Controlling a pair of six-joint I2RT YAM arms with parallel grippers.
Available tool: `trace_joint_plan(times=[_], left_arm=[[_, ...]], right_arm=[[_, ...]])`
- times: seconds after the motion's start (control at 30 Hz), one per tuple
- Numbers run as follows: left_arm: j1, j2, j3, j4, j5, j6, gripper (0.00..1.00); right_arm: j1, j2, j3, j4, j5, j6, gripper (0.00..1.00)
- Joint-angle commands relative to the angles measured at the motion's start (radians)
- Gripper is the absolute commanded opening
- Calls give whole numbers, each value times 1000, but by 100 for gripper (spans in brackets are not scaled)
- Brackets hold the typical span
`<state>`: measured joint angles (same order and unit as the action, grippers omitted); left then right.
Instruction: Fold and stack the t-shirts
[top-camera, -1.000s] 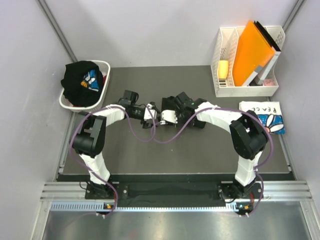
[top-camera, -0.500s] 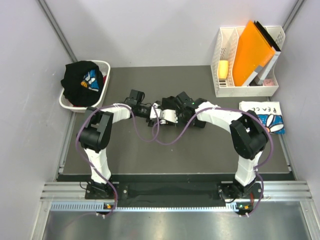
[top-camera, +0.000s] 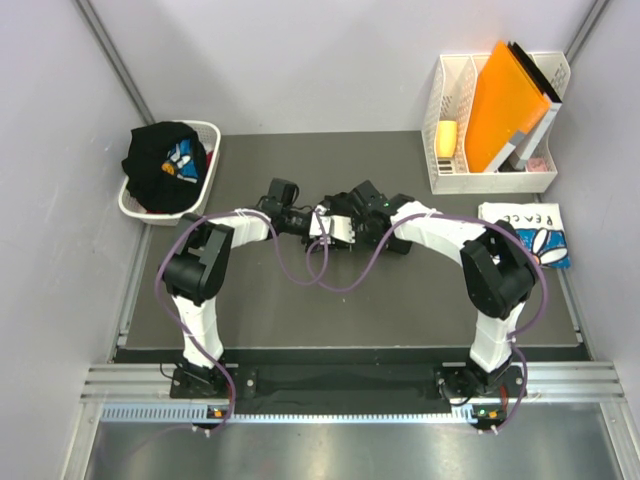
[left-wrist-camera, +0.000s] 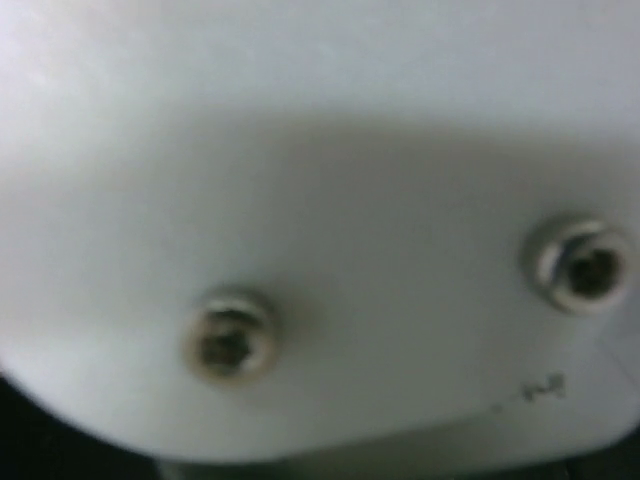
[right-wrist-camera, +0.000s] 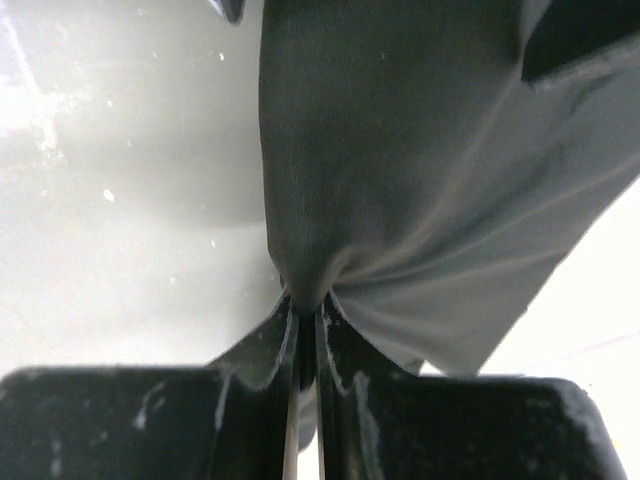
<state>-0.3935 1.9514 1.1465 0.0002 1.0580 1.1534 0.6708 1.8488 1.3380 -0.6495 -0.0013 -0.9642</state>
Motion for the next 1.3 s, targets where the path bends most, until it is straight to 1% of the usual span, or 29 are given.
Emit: trace_joint_plan(times=[0.0,0.27,0.37,0.47,0.5,0.57,0.6,0.63,0.67,0.7,0.77,0.8,0.83,0.9,0.97,1.1,1.27], left_arm=[[-19,3,24,40,20,-47,78],[-48,21,-5,73,-42,-55,74],[-54,23,-14,98,-59,-63,70],[-56,27,1,87,-66,-72,57],[-54,33,8,84,-72,-80,48],[-56,46,39,42,-72,-84,39],[-56,47,50,28,-72,-83,39],[-56,47,64,15,-70,-77,48],[-54,41,64,15,-70,-70,54],[-56,35,61,38,-72,-69,57],[-54,8,16,107,-107,-124,63],[-54,-3,-40,210,-122,-147,64],[-53,-17,-66,248,-133,-176,66],[-51,-43,-108,258,-133,-163,66],[-51,-58,-117,259,-139,-178,66],[-38,-77,-117,328,-167,-283,66],[-4,-103,-100,408,-191,-366,67]], right_arm=[[-7,-19,82,37,-28,33,0],[-5,-26,78,37,-29,36,0],[-8,-26,79,36,-32,36,0],[-7,-25,82,42,-28,28,0],[-7,-25,84,40,-28,27,0],[-7,-20,89,42,-31,28,0],[-7,-19,90,42,-32,30,0],[-7,-17,89,44,-32,30,0],[-8,-16,84,44,-34,33,0],[-8,-16,79,51,-37,35,0],[-8,-14,64,60,-42,39,0],[-8,-14,61,63,-43,42,0],[-8,-13,58,63,-43,45,0],[-8,-13,56,67,-46,45,0],[-7,-16,58,67,-43,45,0],[-11,-23,49,71,-37,41,0],[-13,-23,33,76,-34,42,0]])
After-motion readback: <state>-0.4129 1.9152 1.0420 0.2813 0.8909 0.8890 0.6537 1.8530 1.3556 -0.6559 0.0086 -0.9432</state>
